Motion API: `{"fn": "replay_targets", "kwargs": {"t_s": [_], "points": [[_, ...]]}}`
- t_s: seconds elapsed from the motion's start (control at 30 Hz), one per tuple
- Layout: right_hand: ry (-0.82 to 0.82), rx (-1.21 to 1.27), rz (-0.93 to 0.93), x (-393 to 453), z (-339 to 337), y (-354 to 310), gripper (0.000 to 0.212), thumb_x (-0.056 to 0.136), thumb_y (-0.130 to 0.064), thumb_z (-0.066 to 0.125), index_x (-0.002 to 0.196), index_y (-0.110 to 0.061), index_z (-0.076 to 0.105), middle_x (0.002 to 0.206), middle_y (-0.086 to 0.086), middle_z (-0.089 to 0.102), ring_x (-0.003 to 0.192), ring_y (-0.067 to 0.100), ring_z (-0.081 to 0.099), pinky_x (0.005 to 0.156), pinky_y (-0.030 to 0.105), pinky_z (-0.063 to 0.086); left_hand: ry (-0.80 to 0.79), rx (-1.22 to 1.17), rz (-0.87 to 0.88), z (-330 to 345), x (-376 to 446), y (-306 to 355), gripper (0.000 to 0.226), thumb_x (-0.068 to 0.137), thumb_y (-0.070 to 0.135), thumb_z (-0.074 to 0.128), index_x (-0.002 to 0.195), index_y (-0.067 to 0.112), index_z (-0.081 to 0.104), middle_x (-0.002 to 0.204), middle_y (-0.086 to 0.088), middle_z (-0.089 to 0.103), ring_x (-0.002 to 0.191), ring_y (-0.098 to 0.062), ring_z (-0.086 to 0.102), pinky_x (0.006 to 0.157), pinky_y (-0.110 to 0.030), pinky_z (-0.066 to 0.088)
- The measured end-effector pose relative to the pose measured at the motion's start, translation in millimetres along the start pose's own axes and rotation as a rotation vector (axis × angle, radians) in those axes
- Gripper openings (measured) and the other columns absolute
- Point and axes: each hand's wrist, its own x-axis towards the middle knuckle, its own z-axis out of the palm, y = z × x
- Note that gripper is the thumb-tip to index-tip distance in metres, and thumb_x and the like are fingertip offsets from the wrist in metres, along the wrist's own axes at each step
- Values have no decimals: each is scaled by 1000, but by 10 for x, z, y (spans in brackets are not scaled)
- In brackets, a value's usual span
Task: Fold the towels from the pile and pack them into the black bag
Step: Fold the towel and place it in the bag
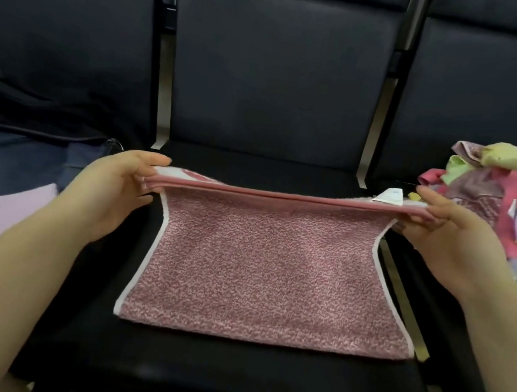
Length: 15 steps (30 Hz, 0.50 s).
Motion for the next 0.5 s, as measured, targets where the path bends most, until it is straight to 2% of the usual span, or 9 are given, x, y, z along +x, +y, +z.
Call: {"fn": "replay_targets", "kwargs": {"t_s": [0.07,0.13,0.2,0.3,0.37,0.4,0.47,0.5], "points": [[-11,-118,18,-92,-53,-32,33,90,0,31,101,-10,60,75,3,64,72,13,58,97,32,48,-27,155,39,-66,-89,24,34,85,1,43,76,17,71,65,4,67,61,-5,62,83,-31,42],[-42,-304,18,-225,-104,-51,33,88,4,32,97,-7,62,90,11,63,78,17,60,76,21,55,-88,340,78,-131,-204,11,29,78,2,52,71,17,75,64,-2,68,56,-7,62,74,-25,46],[-105,-522,16,-367,-175,-51,33,86,12,35,94,-2,63,94,16,63,75,17,62,60,16,53,-176,529,57,-197,-333,-22,21,70,8,57,76,16,76,61,-6,68,56,-9,61,69,-21,47],[-240,-798,120,-560,-281,-41,32,84,14,41,91,-1,69,91,19,69,66,17,65,60,17,54,-307,661,-57,-271,-495,-107,29,64,14,56,80,22,78,61,-13,64,55,-12,58,65,-23,45],[-290,-954,259,-655,-335,0,30,84,12,46,93,-4,71,90,13,73,71,22,68,65,23,57,-363,820,-109,-278,-573,-202,27,80,6,57,86,24,77,52,-3,61,54,-10,56,55,-17,42],[-313,-1041,341,-693,-355,37,29,85,9,49,95,-7,71,87,11,73,70,22,69,67,25,57,-401,926,-144,-270,-608,-256,32,86,4,53,95,27,73,49,0,60,53,-8,57,50,-15,39],[-367,-1247,459,-757,-378,109,22,87,-2,56,98,-15,69,73,8,71,62,17,65,66,27,52,-512,1072,-237,-257,-680,-347,34,91,8,48,110,33,62,49,3,61,54,-9,60,47,-15,37],[-376,-1331,458,-776,-385,134,16,88,-8,60,98,-17,69,65,5,68,57,14,61,63,25,49,-537,1101,-256,-260,-712,-370,33,92,12,49,112,35,59,50,2,61,53,-10,61,48,-16,38]]}}
